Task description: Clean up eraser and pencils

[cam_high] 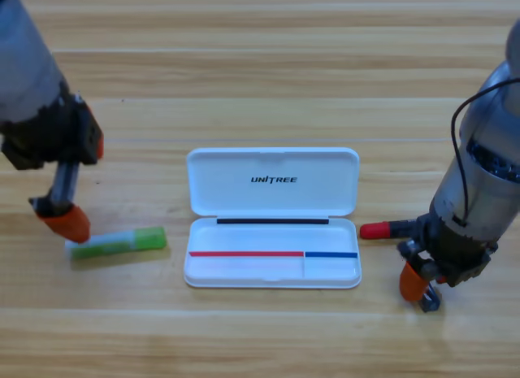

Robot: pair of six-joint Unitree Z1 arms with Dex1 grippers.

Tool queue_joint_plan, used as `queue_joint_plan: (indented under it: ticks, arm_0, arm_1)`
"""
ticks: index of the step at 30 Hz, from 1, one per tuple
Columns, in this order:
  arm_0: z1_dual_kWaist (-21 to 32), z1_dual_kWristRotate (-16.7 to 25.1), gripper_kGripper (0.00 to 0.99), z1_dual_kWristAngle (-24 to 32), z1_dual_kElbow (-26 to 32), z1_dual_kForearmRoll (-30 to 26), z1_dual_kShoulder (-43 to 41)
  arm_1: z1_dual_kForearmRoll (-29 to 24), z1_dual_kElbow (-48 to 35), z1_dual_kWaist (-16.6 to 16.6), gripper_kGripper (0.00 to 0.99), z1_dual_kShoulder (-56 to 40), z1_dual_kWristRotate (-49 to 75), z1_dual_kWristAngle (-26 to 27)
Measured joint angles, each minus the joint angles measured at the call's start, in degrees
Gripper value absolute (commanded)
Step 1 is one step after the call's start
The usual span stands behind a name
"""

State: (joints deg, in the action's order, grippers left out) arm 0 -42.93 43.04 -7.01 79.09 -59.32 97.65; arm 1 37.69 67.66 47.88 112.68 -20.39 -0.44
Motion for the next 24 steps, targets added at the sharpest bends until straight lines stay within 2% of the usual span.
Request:
queue_joint_plan:
  ticks: [3, 12, 14, 17, 20, 24]
  arm_0:
    - [0.0, 0.4, 0.974, 0.9, 0.0, 0.4, 2.1]
    - [2.5, 0.1, 0.969, 0.9, 0.0, 3.5, 8.1]
    - [4.0, 0.0, 0.98, 0.9, 0.0, 5.2, 9.4]
    - [6.5, 0.0, 0.988, 0.8, 0.0, 7.3, 11.2]
    - [8.9, 0.1, 0.99, 0.9, -0.7, 8.9, 12.8]
    - [10.8, 0.4, 0.99, 0.8, -2.6, 11.4, 13.3]
  arm_1:
    - [0.0, 0.2, 0.0, 0.009, 1.1, 0.0, 0.0]
    - [1.0, 1.5, 0.1, 0.0, 1.5, 1.8, 0.0]
    - [5.4, 5.2, 0.1, 0.0, 1.5, 11.7, 0.0]
    - [13.1, 15.7, 0.8, 0.0, 1.4, 33.8, 0.6]
    - [20.4, 25.1, 2.4, 0.0, 1.3, 41.2, 1.4]
    - [25.2, 28.1, 4.5, 0.0, 1.9, 53.1, 3.6]
